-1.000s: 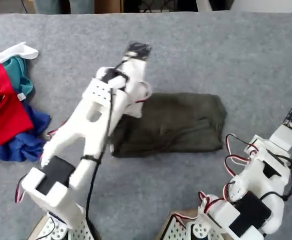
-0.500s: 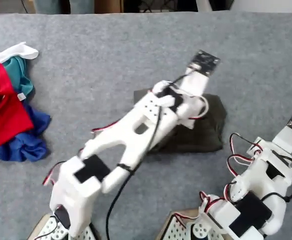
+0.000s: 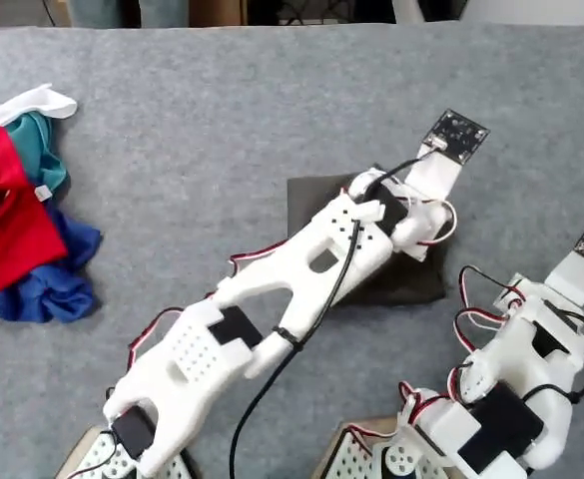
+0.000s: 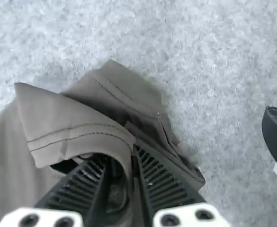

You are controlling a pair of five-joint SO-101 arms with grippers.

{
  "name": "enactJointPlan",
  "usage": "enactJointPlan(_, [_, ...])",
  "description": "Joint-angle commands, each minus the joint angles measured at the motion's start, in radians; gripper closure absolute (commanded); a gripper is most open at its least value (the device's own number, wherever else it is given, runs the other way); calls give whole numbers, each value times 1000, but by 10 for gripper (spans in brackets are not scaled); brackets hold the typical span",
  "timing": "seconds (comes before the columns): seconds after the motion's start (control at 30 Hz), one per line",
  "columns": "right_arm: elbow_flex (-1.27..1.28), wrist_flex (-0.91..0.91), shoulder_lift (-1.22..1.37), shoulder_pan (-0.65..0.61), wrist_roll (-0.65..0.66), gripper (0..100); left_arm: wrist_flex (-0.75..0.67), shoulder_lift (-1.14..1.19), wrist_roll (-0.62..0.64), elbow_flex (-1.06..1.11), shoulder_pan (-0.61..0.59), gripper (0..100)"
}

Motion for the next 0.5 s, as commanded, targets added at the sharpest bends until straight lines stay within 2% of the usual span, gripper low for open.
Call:
enactJointPlan(0.0, [-47,6,-35,8,-9,981,-18,-8,9,-84,15,970])
enactJointPlan(0.3, [-47,6,-33,9,-9,981,-23,-6,9,-85,24,950])
enactJointPlan(0.37, [-47,6,-33,9,-9,981,-21,-6,29,-88,24,876])
enactJointPlan(0.47, [-47,6,-33,8,-9,981,-17,-15,160,-87,8,735])
